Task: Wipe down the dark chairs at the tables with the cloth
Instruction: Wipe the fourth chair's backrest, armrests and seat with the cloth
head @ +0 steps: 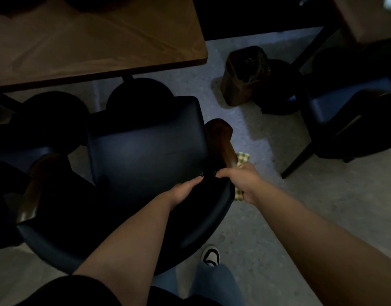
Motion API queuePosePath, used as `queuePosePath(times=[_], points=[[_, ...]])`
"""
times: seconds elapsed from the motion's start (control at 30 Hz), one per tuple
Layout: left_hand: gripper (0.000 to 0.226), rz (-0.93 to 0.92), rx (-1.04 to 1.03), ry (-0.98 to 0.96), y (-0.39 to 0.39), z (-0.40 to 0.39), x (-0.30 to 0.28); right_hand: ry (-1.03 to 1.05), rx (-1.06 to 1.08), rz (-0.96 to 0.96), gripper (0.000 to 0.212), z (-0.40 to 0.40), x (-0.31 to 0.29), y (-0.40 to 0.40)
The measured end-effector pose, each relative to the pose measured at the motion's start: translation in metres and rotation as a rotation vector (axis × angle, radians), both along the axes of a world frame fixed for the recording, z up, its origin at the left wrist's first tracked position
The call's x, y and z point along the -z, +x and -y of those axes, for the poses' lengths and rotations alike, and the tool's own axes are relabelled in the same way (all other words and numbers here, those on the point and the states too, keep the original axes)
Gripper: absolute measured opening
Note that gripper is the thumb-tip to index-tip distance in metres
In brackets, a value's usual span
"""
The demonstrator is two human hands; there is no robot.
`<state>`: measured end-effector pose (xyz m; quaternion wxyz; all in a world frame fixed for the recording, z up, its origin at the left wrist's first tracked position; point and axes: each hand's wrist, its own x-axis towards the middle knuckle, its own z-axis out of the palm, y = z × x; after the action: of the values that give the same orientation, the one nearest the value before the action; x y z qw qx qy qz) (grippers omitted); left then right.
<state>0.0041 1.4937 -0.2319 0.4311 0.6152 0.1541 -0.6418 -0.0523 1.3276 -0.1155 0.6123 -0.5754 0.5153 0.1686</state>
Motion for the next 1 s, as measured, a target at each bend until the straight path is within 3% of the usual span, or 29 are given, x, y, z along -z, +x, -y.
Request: queuePosePath(times=[0.1,0.23,0.3,0.5,0.73,1.0], points=[[0.082,0.07,-0.006,0.05,0.0,0.0,-0.01,-0.007,0.028,0.037,0.027,-0.003,0.001,0.0],[0.021,0.316,0.019,0.127,0.0,0.006,-0.031,-0.01,0.086,0.049,0.026,-0.003,-0.006,-0.007],[0.011,0.399,-0.044,0.126,-0.001,0.008,-0.049,-0.071,0.092,0.066,0.025,-0.002,-0.014,-0.011],[0.019,0.496,-0.246,0.009,-0.007,0.013,-0.133,-0.226,0.047,0.294,0.014,0.011,-0.065,-0.017],[0.017,0.655,-0.359,-0.121,-0.038,0.006,-0.226,-0.041,0.041,0.469,0.007,0.019,-0.127,-0.029],[0.02,0.773,-0.471,-0.169,-0.08,-0.037,-0.308,0.159,-0.05,0.516,0.025,-0.017,-0.199,-0.04]])
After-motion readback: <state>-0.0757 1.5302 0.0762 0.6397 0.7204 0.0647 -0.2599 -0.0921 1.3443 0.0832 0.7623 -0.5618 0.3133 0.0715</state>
